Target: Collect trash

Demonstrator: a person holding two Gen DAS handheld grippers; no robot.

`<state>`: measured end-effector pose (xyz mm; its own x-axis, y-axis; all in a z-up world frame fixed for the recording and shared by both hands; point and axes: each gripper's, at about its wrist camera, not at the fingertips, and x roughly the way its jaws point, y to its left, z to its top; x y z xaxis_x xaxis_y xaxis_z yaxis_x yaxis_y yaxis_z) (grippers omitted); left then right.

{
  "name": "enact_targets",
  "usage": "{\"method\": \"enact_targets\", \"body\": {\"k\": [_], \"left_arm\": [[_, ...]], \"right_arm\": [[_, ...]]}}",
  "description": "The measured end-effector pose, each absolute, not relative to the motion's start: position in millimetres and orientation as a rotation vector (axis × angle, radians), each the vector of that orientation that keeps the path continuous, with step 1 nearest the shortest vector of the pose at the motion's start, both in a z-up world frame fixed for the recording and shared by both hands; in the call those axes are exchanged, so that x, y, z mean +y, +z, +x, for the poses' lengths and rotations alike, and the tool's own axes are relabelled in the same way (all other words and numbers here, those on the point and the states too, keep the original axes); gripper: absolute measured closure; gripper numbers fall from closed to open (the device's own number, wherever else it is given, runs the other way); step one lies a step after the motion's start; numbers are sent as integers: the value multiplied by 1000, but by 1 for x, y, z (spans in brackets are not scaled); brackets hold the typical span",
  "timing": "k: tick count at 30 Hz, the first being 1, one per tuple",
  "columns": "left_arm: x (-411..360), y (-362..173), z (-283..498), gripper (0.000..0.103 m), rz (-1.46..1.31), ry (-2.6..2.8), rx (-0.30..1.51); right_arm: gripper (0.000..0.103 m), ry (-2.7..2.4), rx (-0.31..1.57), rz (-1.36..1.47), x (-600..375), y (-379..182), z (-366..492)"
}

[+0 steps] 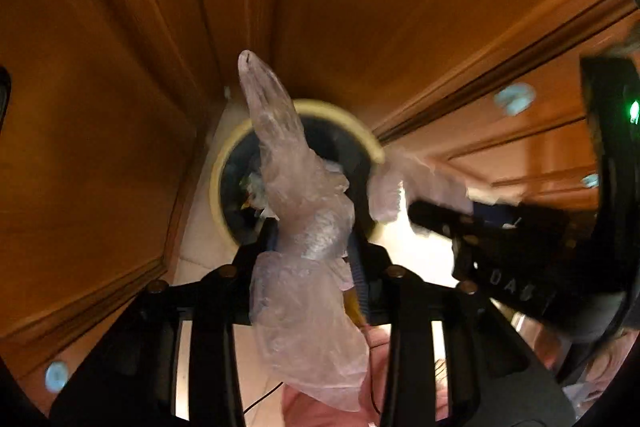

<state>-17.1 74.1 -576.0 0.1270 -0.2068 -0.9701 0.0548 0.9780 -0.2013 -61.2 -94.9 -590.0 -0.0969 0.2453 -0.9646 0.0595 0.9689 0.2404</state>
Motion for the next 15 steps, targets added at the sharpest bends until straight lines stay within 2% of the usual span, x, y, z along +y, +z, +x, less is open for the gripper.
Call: {"method": "enact_targets", "body": {"k": [1, 3, 7, 10, 13, 15], "left_arm": [[76, -592, -18, 71, -113, -186, 1459], [76, -614, -17, 70, -93, -172, 1503], [87, -637, -26, 58, -79, -115, 1554], [91, -637, -30, 57, -132, -132, 1540], [95, -632, -30, 37, -159, -141, 1516], [96, -629, -26, 34, -162, -139, 1503]], "right_arm": [[27, 152, 1667, 227, -90, -604, -56], [16, 161, 1674, 243, -87, -624, -55], [15, 175, 1667, 233, -88, -640, -41], [15, 189, 1666, 217, -85, -643, -44], [15, 196, 1674, 230, -92, -643, -41], [15, 190, 1680, 240, -94, -641, -43]]}}
